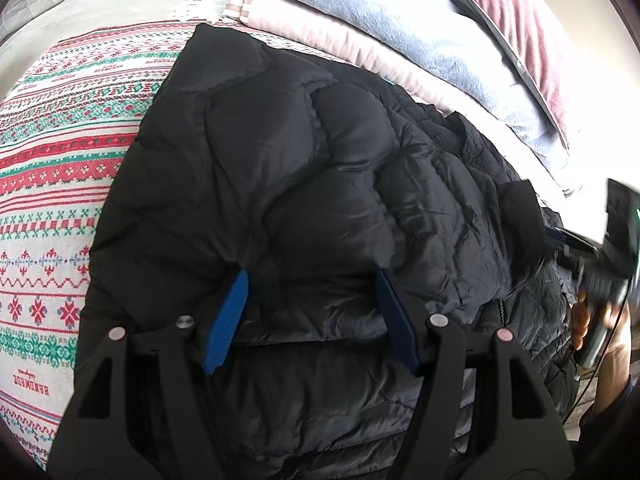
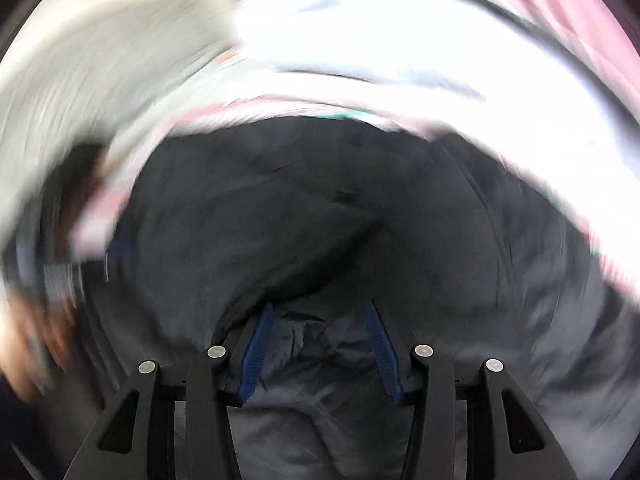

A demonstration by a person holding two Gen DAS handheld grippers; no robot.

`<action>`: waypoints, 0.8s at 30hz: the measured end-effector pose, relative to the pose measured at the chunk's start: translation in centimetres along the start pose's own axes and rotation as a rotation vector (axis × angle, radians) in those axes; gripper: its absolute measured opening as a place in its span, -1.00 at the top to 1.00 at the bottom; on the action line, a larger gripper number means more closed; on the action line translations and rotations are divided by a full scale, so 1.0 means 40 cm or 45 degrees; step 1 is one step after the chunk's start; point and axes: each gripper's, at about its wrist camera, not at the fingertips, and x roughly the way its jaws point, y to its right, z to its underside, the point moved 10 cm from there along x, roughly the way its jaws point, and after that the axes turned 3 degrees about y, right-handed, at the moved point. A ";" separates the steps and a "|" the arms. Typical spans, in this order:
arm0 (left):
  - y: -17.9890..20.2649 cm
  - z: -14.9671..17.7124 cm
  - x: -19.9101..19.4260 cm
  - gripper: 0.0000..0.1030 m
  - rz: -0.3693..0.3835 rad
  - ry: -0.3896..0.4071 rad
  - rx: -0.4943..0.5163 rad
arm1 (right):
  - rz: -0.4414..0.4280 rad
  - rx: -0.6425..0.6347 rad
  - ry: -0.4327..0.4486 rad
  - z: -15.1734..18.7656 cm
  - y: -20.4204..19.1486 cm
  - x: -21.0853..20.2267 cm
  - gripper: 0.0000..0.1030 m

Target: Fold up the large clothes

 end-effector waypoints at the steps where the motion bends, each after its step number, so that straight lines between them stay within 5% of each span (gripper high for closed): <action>1: 0.000 0.000 0.000 -0.30 0.000 0.000 0.000 | -0.027 -0.144 -0.025 0.017 -0.044 0.004 0.05; 5: -0.001 0.000 0.002 -0.30 -0.001 -0.001 -0.004 | -0.045 -0.319 -0.067 0.055 -0.103 0.014 0.05; 14: 0.001 0.002 0.004 -0.30 -0.012 -0.001 0.004 | 0.169 -0.523 0.042 0.012 -0.127 0.005 0.05; 20: -0.003 0.000 0.004 -0.31 -0.009 -0.001 0.004 | 0.202 -0.497 0.157 -0.040 -0.126 0.000 0.06; 22: -0.003 0.000 0.004 -0.31 -0.014 -0.001 0.010 | 0.196 -0.369 0.194 -0.076 -0.106 -0.004 0.05; 24: 0.000 0.000 0.005 -0.31 -0.019 0.000 0.017 | 0.252 -0.163 0.101 -0.075 -0.039 0.012 0.05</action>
